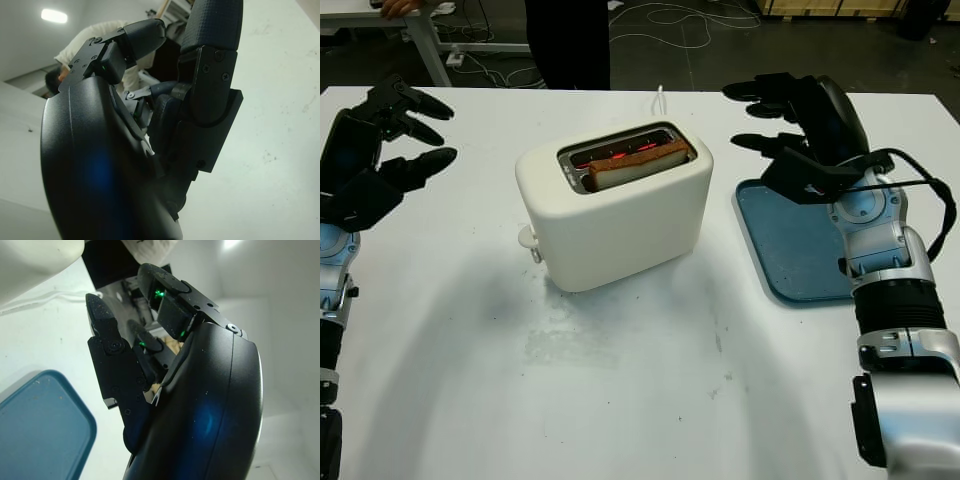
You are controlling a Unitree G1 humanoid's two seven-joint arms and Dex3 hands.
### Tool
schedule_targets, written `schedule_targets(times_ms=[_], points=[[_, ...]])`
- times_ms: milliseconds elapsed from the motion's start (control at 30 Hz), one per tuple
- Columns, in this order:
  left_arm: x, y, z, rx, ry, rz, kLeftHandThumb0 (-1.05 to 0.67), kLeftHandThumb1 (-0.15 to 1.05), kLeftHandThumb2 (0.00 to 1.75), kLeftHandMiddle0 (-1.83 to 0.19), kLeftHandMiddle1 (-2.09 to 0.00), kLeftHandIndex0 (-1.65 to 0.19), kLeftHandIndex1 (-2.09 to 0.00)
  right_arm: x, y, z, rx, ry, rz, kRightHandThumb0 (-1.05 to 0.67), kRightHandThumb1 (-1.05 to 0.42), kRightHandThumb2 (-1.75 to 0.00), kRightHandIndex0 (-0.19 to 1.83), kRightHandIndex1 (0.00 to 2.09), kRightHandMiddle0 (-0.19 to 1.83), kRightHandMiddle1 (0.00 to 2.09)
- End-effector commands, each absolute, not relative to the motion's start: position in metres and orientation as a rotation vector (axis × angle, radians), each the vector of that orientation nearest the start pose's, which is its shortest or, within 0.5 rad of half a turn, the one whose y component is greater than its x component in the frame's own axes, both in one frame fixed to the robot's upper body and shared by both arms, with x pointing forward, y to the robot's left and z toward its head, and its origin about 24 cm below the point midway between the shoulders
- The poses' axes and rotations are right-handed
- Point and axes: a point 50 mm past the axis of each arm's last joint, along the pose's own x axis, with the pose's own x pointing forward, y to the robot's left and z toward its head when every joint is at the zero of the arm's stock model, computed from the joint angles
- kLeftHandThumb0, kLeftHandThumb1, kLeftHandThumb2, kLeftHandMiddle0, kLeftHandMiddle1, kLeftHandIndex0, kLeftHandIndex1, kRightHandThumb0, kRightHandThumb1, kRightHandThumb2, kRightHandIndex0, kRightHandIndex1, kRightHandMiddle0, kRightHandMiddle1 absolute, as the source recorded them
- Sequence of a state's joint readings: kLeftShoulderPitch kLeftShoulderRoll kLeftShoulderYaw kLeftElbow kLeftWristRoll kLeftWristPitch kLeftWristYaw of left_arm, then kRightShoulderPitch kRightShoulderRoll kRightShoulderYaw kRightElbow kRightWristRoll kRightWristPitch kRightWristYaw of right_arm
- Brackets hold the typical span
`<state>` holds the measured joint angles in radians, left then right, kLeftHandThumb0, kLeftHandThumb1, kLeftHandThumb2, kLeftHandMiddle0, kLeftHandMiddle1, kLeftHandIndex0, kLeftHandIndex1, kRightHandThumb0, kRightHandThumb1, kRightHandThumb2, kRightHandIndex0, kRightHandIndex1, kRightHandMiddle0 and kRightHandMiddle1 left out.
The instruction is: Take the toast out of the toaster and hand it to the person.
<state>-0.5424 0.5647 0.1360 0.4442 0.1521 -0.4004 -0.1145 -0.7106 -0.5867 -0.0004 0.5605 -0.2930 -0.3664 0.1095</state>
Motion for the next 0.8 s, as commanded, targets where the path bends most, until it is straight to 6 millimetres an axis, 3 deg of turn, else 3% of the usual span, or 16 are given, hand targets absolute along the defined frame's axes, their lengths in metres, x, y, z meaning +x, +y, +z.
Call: schedule_targets(times_ms=[0,767], points=[[0.3325,0.257,0.1868,0.686,-0.501,0.009,-0.99,0.92,0.19,-0.41,-1.38,-0.31,-1.27,0.3577,-0.2386,0.1995,-0.866,-0.449,0.048,-0.24,-0.79,0.0,0.93,0.01,0.84,0.0],[0.3319,0.2585,0.1861,0.689,-0.502,0.015,-0.98,0.92,0.2,-0.43,-1.36,-0.31,-1.26,0.3568,-0.2381,0.1995,-0.877,-0.445,0.044,-0.24,-0.79,0.0,0.93,0.0,0.84,0.0]])
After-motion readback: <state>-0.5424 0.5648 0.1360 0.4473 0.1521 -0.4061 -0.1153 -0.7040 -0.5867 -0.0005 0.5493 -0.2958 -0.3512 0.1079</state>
